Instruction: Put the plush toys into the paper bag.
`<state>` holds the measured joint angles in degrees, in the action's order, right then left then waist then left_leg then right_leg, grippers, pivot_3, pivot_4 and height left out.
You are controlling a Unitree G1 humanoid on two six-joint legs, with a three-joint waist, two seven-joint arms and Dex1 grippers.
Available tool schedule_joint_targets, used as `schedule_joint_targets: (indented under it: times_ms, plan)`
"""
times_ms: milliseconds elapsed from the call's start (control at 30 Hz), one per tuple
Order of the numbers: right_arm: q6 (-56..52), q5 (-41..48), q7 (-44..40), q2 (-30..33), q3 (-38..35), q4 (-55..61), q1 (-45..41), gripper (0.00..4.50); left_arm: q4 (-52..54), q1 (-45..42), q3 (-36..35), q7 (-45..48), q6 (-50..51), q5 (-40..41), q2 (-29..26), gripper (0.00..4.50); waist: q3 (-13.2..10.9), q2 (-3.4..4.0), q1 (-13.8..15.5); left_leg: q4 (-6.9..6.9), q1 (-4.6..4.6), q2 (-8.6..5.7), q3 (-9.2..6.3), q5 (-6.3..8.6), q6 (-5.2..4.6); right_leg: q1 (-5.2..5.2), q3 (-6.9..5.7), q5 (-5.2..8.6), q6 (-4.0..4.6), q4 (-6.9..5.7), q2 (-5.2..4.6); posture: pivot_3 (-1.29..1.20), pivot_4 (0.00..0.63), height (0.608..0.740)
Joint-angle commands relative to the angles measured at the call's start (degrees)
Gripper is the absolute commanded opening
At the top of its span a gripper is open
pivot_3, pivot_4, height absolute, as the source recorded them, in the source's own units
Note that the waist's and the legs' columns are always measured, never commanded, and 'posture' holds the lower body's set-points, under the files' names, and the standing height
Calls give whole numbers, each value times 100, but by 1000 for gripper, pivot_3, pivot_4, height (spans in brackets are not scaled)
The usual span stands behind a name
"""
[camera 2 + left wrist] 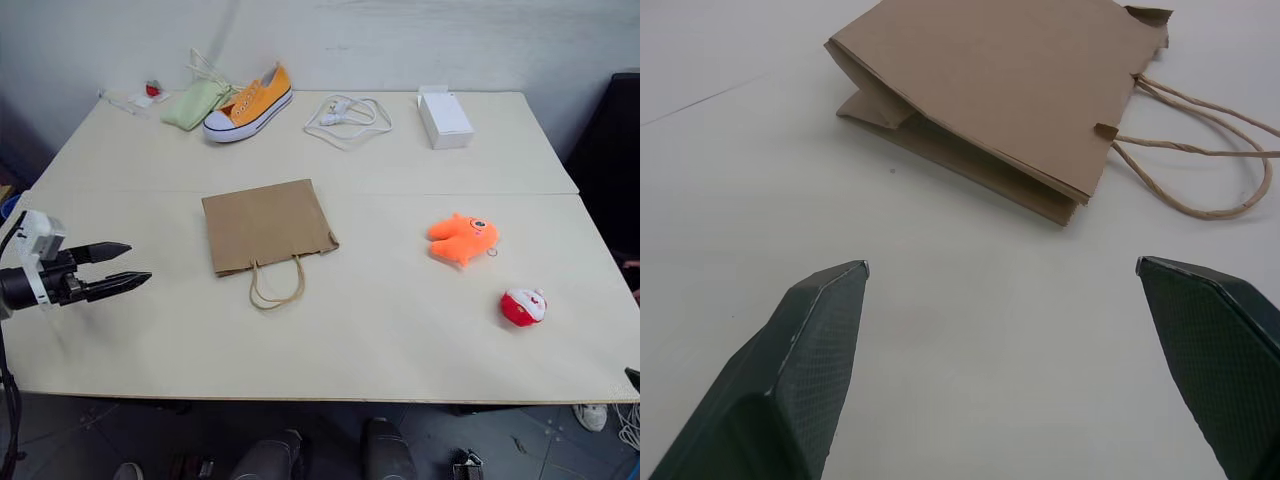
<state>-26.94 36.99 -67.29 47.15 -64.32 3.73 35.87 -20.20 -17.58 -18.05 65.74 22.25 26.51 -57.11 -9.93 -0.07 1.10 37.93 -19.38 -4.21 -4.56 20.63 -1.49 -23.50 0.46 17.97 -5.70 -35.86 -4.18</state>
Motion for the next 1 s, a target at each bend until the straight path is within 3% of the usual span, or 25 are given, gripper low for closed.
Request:
schedule_joint_targets:
  times_ms: [33, 400, 667, 867, 1000]
  plan:
    - [121, 37, 19, 95, -154, 6, -58, 4465, 74, 39, -152, 28, -82, -19, -68, 4500, 0, 1, 4, 0, 0, 0, 0, 0, 0, 0, 0, 0, 0, 0, 0, 0, 150, 740]
    - [-115, 49, 390, 156, 11, 451, -270, 4465, 132, 309, -142, 83, -251, -62, -57, 4500, 0, 1, 23, 2, -1, -1, 1, 0, 0, 2, 1, 0, 0, 0, -1, 0, 150, 740]
    - [-395, 81, 657, 86, 24, 1060, -365, 4465, 99, -7, 55, 233, -467, -139, -21, 4500, 0, 1, 27, 2, -2, -1, 0, 0, 0, 1, 1, 0, 0, 1, -1, 0, 150, 740]
    - [-1281, 957, 1000, 308, 125, 2706, -534, 4465, 788, -647, 892, 1026, -818, -266, 11, 4500, -1, 1, 34, 5, -5, -1, -3, -1, 2, 1, -3, 0, 0, -3, -1, 0, 150, 740]
    - [-1614, 1523, 1403, 548, 710, 3829, -850, 4465, 975, -1274, 1829, 1572, -1825, -863, 309, 4500, 0, 1, 29, 7, -5, 0, -4, -1, 3, 1, -5, 0, 0, -1, 1, 0, 150, 740]
